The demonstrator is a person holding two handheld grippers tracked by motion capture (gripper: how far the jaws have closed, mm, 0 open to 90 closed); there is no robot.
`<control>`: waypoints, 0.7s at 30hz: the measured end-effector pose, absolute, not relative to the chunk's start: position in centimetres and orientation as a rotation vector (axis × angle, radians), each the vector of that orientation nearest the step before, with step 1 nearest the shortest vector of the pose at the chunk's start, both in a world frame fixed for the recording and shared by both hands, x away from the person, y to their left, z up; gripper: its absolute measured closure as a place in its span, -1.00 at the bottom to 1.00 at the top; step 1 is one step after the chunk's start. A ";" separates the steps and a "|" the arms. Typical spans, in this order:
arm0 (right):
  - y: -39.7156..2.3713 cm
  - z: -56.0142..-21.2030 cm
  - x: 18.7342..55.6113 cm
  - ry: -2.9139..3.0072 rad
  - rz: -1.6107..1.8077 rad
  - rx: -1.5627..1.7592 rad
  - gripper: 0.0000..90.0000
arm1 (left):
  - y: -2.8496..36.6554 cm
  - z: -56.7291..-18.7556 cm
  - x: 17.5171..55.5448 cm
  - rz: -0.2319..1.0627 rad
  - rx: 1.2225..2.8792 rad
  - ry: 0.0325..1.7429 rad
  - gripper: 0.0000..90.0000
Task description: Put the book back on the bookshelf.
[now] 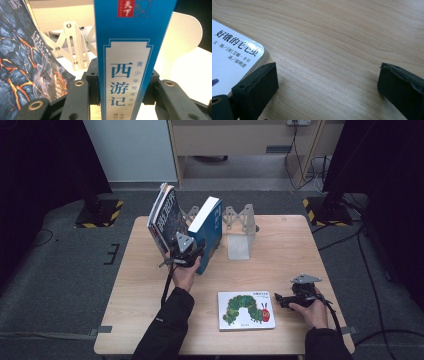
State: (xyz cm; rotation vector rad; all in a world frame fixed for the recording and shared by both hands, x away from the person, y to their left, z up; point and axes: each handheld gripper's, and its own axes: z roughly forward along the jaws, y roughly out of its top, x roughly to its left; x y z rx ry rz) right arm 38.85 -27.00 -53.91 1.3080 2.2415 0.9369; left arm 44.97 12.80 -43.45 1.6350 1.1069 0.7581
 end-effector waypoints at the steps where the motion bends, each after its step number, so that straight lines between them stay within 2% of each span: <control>1: -27.0 -53.9 38.9 2.241 0.936 1.308 -0.93 | 12.8 -43.4 45.0 0.760 1.637 1.111 0.34; 21: -26.9 -53.9 39.0 2.244 0.938 1.302 -0.93 | 10.6 -43.6 47.2 0.785 1.580 1.177 0.34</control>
